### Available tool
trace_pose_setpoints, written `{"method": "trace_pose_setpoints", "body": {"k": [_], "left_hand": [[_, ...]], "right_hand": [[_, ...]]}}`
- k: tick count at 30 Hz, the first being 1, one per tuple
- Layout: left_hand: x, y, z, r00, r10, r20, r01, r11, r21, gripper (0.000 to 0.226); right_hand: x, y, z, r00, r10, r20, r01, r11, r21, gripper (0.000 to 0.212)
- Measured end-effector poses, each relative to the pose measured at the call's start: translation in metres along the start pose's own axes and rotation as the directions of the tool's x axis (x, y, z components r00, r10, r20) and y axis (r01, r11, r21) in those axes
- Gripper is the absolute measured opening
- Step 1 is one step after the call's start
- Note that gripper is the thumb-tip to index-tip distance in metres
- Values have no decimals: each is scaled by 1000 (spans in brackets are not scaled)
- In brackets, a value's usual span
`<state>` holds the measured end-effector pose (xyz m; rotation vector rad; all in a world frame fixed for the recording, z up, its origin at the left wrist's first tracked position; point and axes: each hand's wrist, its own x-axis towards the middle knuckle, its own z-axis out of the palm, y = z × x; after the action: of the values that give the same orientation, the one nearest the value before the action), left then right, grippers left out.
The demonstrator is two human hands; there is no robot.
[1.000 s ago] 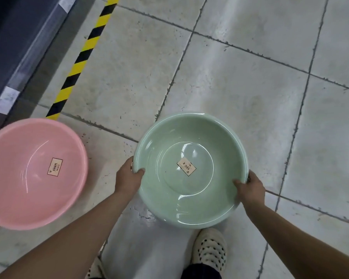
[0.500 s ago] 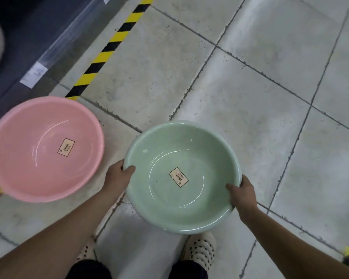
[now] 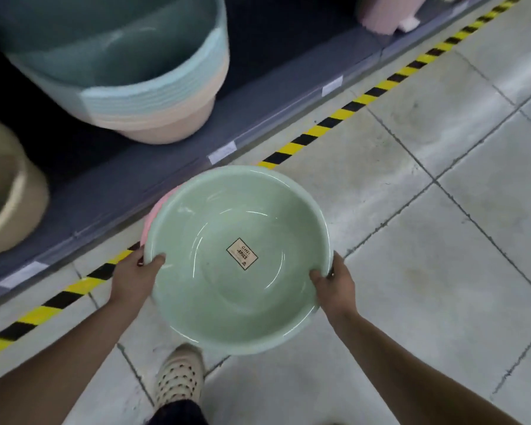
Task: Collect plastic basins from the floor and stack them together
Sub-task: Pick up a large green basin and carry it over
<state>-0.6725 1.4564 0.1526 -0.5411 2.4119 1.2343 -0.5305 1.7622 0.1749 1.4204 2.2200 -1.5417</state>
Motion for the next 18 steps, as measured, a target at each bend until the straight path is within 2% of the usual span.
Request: {"method": "trace_pose_setpoints", "body": {"k": [3, 7, 14, 18], "left_hand": [[32, -14, -19, 996, -64, -70, 63, 998, -22, 17], [72, -43, -25, 988, -113, -107, 108, 993, -53, 25], [118, -88, -11, 991, -129, 19, 130, 990, -47, 21], [132, -105, 3, 987, -154, 37, 157, 983, -93, 17]], "right_hand": [[24, -20, 51, 997, 68, 47, -71, 995, 65, 44], [54, -19, 107, 979, 182, 88, -197, 959, 203, 55], [79, 29, 160, 970, 242, 34, -243, 938, 248, 61], [89, 57, 177, 960, 278, 31, -275, 920, 281, 59]]}}
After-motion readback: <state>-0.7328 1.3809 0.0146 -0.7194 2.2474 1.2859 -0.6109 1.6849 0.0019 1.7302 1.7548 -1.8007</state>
